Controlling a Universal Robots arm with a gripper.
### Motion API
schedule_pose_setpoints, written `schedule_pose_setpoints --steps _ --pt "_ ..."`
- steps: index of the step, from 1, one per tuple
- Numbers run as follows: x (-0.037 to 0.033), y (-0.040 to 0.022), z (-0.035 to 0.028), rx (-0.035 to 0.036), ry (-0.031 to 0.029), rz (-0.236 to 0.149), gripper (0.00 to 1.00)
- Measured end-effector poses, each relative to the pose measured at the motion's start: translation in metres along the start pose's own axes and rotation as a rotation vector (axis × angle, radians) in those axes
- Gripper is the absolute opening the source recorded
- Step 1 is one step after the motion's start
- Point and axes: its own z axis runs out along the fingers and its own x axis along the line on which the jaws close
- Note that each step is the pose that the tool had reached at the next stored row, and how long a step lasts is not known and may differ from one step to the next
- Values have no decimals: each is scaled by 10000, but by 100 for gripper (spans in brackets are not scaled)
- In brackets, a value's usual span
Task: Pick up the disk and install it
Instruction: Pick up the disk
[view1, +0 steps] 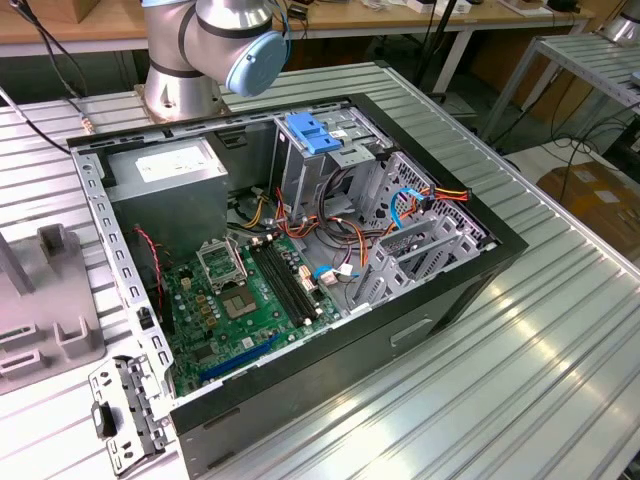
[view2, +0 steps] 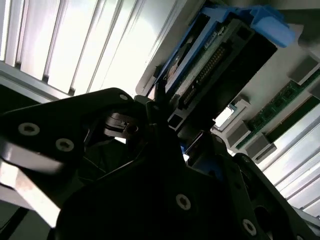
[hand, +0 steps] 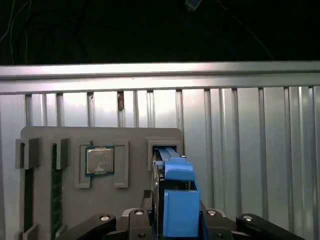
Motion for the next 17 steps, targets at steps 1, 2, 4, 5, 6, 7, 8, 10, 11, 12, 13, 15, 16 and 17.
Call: schedule_pose_setpoints --steps 1,2,4,5,6,7,8,10,11,12,13,15,16,17 --pt "0 0 0 -1 0 -10 38" --pt "0 0 0 -1 0 -16 38" --pt "0 0 0 -3 1 -32 38" --pt "0 0 0 -4 0 -40 38" --pt "0 0 0 -4 0 -46 37" --pt "0 0 0 -4 1 -51 37" --pt "0 0 0 -5 1 -56 37" --pt "0 0 0 -5 1 -69 37" --pt "0 0 0 -7 1 -83 37" --pt "0 0 0 -8 2 -94 37" --pt "0 0 0 -8 1 -98 37" --pt "0 0 0 -8 1 -108 37" --pt "0 0 0 -9 2 -114 37" --pt "0 0 0 -10 2 -120 37"
